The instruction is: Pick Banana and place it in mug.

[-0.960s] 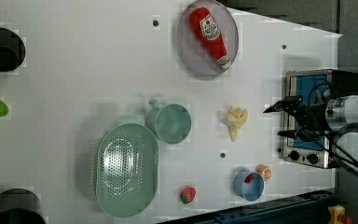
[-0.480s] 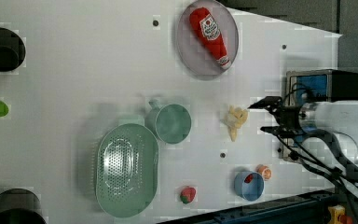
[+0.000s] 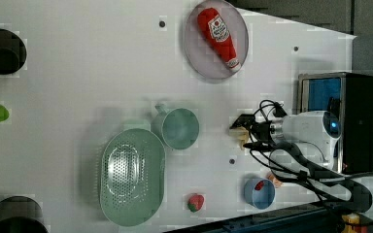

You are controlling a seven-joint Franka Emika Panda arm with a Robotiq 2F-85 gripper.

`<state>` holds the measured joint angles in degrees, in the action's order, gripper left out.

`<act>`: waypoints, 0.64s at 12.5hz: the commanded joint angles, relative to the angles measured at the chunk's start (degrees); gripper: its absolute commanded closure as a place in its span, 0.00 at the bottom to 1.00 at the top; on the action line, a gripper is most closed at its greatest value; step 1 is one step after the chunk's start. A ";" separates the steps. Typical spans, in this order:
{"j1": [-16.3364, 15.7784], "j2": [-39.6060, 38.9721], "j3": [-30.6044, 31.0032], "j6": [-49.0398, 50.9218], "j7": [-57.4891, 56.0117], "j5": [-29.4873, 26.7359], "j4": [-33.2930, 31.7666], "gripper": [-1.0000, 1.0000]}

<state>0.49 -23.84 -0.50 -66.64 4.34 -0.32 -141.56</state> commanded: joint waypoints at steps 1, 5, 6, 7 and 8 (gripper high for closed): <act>0.16 2.32 -0.69 -3.76 -1.57 -0.50 0.70 0.17; 0.19 2.77 -0.73 -4.40 -1.57 -0.50 0.64 0.62; 0.27 2.95 -0.75 -4.49 -1.57 -0.51 0.66 0.73; 0.41 3.57 -0.91 -4.32 -1.57 -0.51 0.69 0.73; 0.65 4.76 -1.04 -3.88 -1.57 -0.51 0.68 0.73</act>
<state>-0.34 -20.95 -1.34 -70.78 4.34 -0.19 -141.45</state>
